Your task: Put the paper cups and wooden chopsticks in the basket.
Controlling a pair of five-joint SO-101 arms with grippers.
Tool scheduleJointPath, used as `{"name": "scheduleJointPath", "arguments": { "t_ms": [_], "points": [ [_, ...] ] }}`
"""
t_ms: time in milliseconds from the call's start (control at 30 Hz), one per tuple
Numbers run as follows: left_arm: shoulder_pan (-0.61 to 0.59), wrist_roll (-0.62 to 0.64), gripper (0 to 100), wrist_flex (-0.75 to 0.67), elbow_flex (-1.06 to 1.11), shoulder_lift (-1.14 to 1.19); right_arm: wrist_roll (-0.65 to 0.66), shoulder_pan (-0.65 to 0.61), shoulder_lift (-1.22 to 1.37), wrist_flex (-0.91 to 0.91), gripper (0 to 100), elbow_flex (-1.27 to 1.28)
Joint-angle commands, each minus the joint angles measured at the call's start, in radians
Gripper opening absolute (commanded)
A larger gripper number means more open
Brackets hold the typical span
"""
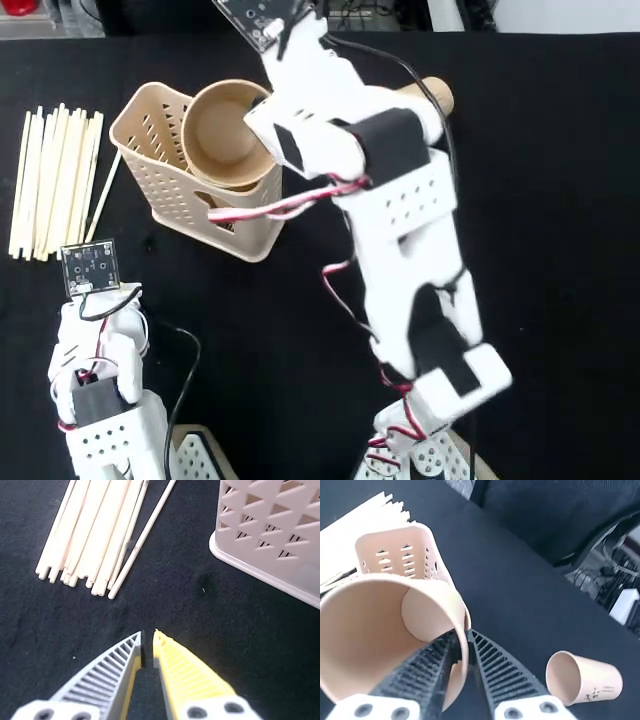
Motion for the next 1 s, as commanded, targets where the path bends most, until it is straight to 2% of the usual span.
{"name": "scheduleJointPath", "arguments": {
  "t_ms": [0, 100, 233, 300, 567, 767, 867, 967],
  "points": [
    [-0.007, 0.003, 5, 0.006, 0.018, -0.009, -0.003, -0.012, 0.064, 0.043, 1.5, -0.114],
    [-0.007, 0.003, 5, 0.006, 0.018, -0.009, -0.018, -0.012, 0.122, 0.069, 5.2, -0.166],
    [-0.007, 0.003, 5, 0.006, 0.018, -0.009, -0.046, -0.015, 0.151, 0.098, 25.3, -0.251],
    [-0.007, 0.003, 5, 0.006, 0.018, -0.009, 0.005, -0.018, 0.148, 0.101, 29.1, -0.272],
    [-0.007, 0.003, 5, 0.006, 0.018, -0.009, 0.043, -0.051, 0.153, 0.080, 22.7, -0.387],
    [-0.007, 0.003, 5, 0.006, 0.018, -0.009, 0.043, -0.094, 0.189, -0.081, 22.6, -0.354],
    [-0.007, 0.003, 5, 0.006, 0.018, -0.009, 0.043, -0.084, 0.206, -0.069, 22.6, -0.351],
    [-0.007, 0.003, 5, 0.006, 0.018, -0.009, 0.080, -0.068, 0.173, 0.032, 22.7, -0.378]
  ]
}}
